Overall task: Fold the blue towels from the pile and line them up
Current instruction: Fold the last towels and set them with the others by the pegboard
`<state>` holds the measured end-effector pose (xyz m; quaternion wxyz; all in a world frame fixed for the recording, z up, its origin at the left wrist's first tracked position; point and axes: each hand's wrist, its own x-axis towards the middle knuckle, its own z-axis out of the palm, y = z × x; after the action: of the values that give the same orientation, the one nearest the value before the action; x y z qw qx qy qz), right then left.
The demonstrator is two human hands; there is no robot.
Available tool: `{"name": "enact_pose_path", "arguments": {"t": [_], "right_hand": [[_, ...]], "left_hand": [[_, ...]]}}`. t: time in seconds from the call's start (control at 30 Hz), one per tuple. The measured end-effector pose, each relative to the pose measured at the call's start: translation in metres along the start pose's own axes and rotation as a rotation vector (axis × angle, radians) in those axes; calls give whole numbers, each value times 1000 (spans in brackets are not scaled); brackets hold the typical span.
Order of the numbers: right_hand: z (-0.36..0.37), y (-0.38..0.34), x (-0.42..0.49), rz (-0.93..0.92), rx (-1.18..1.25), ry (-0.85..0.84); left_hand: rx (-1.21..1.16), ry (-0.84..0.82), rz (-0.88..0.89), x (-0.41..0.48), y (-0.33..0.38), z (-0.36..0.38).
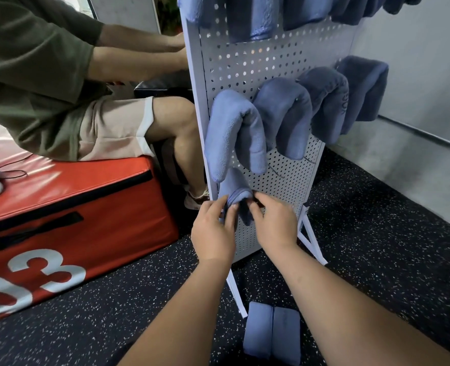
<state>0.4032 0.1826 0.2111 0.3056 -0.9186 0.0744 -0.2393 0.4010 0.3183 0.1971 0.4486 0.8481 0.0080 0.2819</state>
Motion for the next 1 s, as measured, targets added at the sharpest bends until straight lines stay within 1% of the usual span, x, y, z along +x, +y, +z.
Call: {"name": "enact_pose_path", "arguments": {"t": [0.13, 0.23, 0.33, 0.5, 0.6, 0.73, 0.8, 0.87, 1.0], "right_hand": [[4, 8, -7, -27, 28, -34], [1, 17, -16, -20, 68, -48], [3, 38, -38, 29, 84, -85], [12, 89, -84, 138, 38, -205], [17, 122, -113, 192, -30, -322], [27, 164, -143, 346, -122, -532], [33, 181, -153, 408, -131, -614], [38, 197, -164, 422, -174, -678], [50, 224, -179, 430, -285, -796]], "left_hand": [[6, -27, 7, -12, -8, 5], [25, -27, -37, -28, -19, 5], [45, -65, -117, -57, -38, 5], [50, -149, -322, -100, -62, 15], [53, -277, -410, -121, -72, 25], [50, -551, -487, -150, -94, 44], [73, -681, -492, -163, -103, 54], [121, -786, -473, -177, -110, 63], [156, -936, -467, -194, -117, 80]]}}
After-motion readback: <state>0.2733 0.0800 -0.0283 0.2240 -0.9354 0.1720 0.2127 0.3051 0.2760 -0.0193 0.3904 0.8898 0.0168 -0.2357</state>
